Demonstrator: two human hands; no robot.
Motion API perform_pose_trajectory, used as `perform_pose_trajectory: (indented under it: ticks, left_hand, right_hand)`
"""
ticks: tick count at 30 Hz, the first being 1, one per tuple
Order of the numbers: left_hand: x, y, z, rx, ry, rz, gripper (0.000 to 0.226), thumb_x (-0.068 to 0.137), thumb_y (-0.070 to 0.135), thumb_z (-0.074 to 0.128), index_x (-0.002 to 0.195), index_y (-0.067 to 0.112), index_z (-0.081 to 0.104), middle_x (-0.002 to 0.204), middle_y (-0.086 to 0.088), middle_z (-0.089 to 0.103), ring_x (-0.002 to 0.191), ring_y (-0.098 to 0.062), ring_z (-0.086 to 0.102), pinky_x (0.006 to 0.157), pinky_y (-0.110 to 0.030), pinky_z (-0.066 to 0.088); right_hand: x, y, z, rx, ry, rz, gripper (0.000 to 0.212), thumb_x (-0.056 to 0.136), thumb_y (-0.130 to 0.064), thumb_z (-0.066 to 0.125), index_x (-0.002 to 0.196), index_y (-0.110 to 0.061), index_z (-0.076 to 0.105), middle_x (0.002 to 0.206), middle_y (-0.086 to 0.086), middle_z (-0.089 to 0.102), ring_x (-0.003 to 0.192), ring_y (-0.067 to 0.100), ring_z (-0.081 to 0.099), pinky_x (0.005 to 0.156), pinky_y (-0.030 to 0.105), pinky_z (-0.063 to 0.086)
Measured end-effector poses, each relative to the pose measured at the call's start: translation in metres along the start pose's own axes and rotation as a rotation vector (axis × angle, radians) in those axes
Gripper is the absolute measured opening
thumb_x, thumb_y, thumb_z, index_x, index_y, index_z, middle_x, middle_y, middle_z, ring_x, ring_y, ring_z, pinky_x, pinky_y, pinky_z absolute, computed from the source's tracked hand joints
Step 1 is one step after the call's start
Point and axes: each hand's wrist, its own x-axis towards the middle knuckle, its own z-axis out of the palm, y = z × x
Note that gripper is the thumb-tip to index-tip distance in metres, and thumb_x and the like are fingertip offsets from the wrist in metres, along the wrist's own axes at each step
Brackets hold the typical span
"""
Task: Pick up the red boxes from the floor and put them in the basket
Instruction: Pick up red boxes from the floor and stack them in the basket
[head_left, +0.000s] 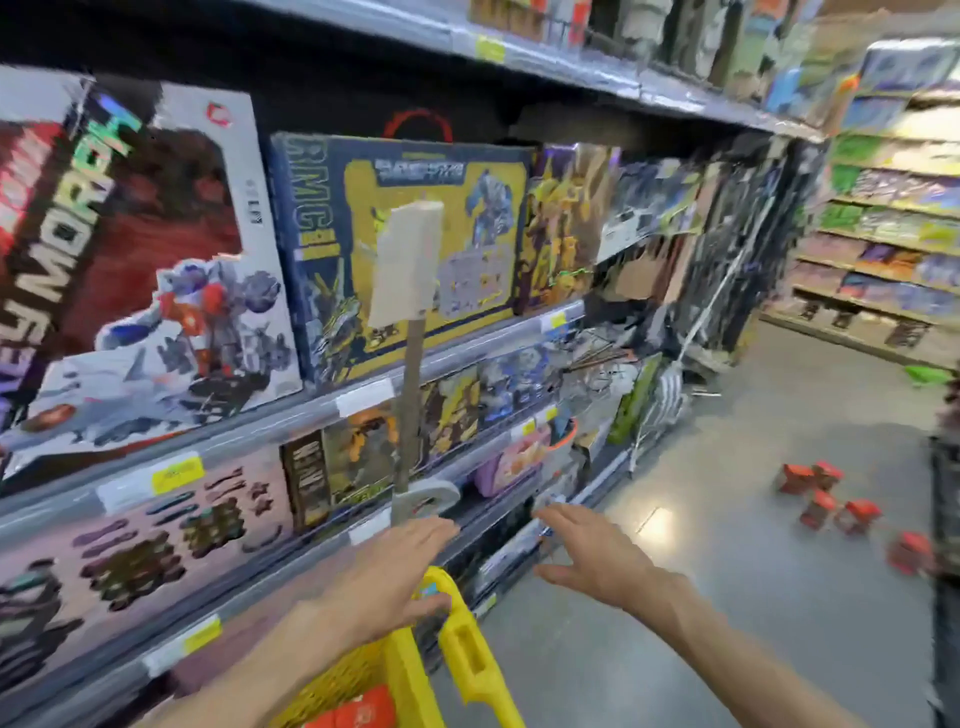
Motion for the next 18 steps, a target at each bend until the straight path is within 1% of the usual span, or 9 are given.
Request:
perform_pose_trajectory:
  ticks: [2,3,5,7,10,13,16,17,18]
  left_hand:
    - [0.056,0.038,-0.008,0.023,0.001,0.078,0.083,0.088,0.069,0.050,0.152,0.023,0.025,0.157,0.002,0.031,0.144,-0.015,0.028,0.117,-0.033,0.025]
    - [0.080,0.054,-0.010,0.025,0.011,0.112,0.082,0.088,0.068,0.052,0.152,0.023,0.026,0.156,0.002,0.032,0.144,-0.015,0.028,0.117,-0.029,0.023]
    - [0.119,0.084,-0.012,0.025,0.011,0.147,0.082,0.087,0.066,0.054,0.152,0.022,0.027,0.157,0.003,0.032,0.143,-0.013,0.028,0.114,-0.021,0.016]
    - [0.174,0.118,-0.001,0.033,0.000,0.189,0.084,0.087,0.069,0.053,0.152,0.024,0.027,0.157,0.005,0.031,0.144,-0.012,0.026,0.113,-0.020,0.013]
    - [0.255,0.168,0.018,-0.003,0.009,0.229,0.085,0.085,0.072,0.051,0.151,0.025,0.028,0.154,0.008,0.034,0.141,-0.014,0.031,0.114,-0.027,0.023]
    - [0.332,0.216,0.039,0.020,0.051,0.285,0.085,0.085,0.076,0.044,0.147,0.019,0.039,0.148,0.003,0.046,0.133,-0.016,0.047,0.106,-0.028,0.039]
    - [0.401,0.258,0.057,0.063,0.026,0.353,0.086,0.083,0.077,0.039,0.139,0.013,0.050,0.137,-0.004,0.057,0.122,-0.020,0.058,0.103,-0.025,0.034]
    - [0.424,0.269,0.064,0.067,0.026,0.374,0.086,0.084,0.078,0.038,0.138,0.013,0.050,0.137,-0.004,0.057,0.122,-0.020,0.057,0.103,-0.024,0.031]
    - [0.446,0.279,0.072,0.052,0.023,0.388,0.087,0.084,0.078,0.039,0.142,0.014,0.046,0.142,-0.003,0.053,0.127,-0.020,0.053,0.106,-0.024,0.027]
  right_hand:
    - [-0.032,0.046,-0.038,-0.030,0.056,0.066,0.076,0.084,-0.058,0.060,0.143,-0.015,0.040,0.139,0.008,0.050,0.127,0.028,0.046,0.105,0.035,0.035]
    - [-0.046,0.066,-0.051,-0.043,0.076,0.085,0.077,0.086,-0.060,0.059,0.145,-0.014,0.038,0.142,0.008,0.048,0.129,0.027,0.044,0.106,0.033,0.033]
    - [-0.067,0.103,-0.067,-0.059,0.111,0.121,0.085,0.085,-0.070,0.050,0.147,-0.014,0.034,0.150,0.008,0.040,0.136,0.027,0.038,0.111,0.033,0.029]
    - [-0.095,0.153,-0.083,-0.076,0.147,0.181,0.089,0.084,-0.071,0.050,0.150,-0.015,0.029,0.154,0.008,0.034,0.139,0.026,0.033,0.113,0.032,0.026]
    - [-0.135,0.228,-0.101,-0.083,0.171,0.288,0.091,0.082,-0.063,0.062,0.150,-0.014,0.027,0.155,0.008,0.032,0.139,0.028,0.032,0.113,0.033,0.025]
    - [-0.172,0.305,-0.115,-0.098,0.186,0.360,0.093,0.080,-0.060,0.066,0.149,-0.008,0.030,0.151,0.016,0.036,0.139,0.033,0.034,0.114,0.036,0.025]
    - [-0.208,0.368,-0.132,-0.078,0.195,0.479,0.093,0.082,-0.060,0.063,0.152,-0.012,0.023,0.157,0.010,0.027,0.143,0.027,0.026,0.116,0.033,0.020]
    - [-0.218,0.389,-0.138,-0.070,0.198,0.510,0.093,0.083,-0.061,0.062,0.152,-0.014,0.022,0.158,0.008,0.025,0.143,0.025,0.025,0.115,0.031,0.019]
    - [-0.226,0.409,-0.142,-0.063,0.193,0.535,0.093,0.083,-0.061,0.062,0.153,-0.014,0.021,0.158,0.006,0.024,0.143,0.023,0.024,0.115,0.030,0.019]
